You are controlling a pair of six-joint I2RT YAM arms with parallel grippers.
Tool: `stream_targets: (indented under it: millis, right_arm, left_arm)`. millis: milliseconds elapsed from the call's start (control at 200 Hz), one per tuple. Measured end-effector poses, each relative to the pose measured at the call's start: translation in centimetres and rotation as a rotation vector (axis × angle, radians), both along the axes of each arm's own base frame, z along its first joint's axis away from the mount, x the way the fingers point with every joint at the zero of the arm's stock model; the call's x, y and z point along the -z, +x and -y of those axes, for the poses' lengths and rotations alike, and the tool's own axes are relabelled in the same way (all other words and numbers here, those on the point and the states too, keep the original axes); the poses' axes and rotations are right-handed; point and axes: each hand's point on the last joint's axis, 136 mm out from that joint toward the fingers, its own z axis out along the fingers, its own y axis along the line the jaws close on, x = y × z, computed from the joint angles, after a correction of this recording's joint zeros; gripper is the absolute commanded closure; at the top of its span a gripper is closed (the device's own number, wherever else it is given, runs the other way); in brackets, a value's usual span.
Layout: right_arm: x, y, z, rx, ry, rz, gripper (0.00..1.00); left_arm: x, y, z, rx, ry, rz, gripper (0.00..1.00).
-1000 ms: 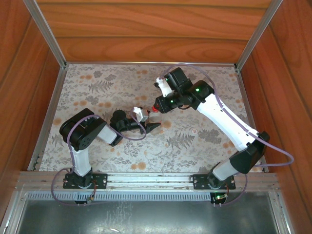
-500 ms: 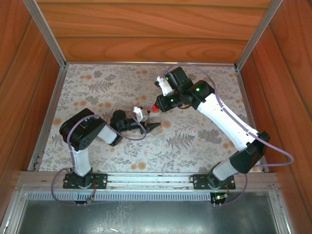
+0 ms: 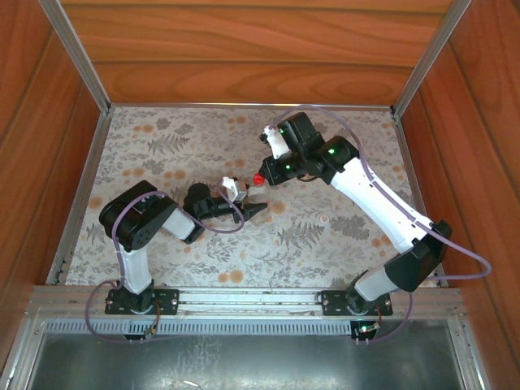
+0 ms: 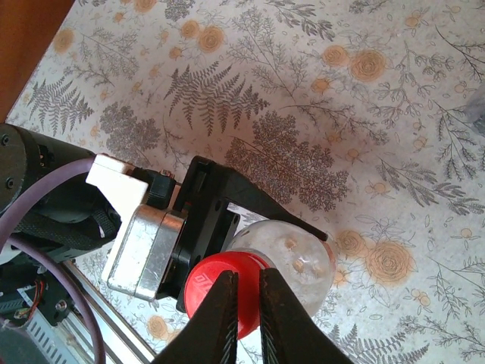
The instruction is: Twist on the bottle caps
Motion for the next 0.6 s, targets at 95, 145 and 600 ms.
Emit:
stream_targets:
  millis: [95, 145, 600]
  right_arm:
    - [0.0, -0.1, 0.1, 0.006, 0.006, -0.001, 0.86]
    - [0.0, -0.2, 0.2, 0.008, 0.009, -0.001, 0.86]
    - [0.3, -1.6, 0.6, 0.006, 0.025, -0.049, 0.78]
  left_arm:
    - [0.0, 0.0, 0.0, 0.001, -0.001, -0.005, 0.43]
    - [0.0, 0.1, 0.1, 0.001, -0.003, -0.008, 0.43]
    - [0.0, 0.5, 0.3, -0.006, -0.011, -0.032, 0.43]
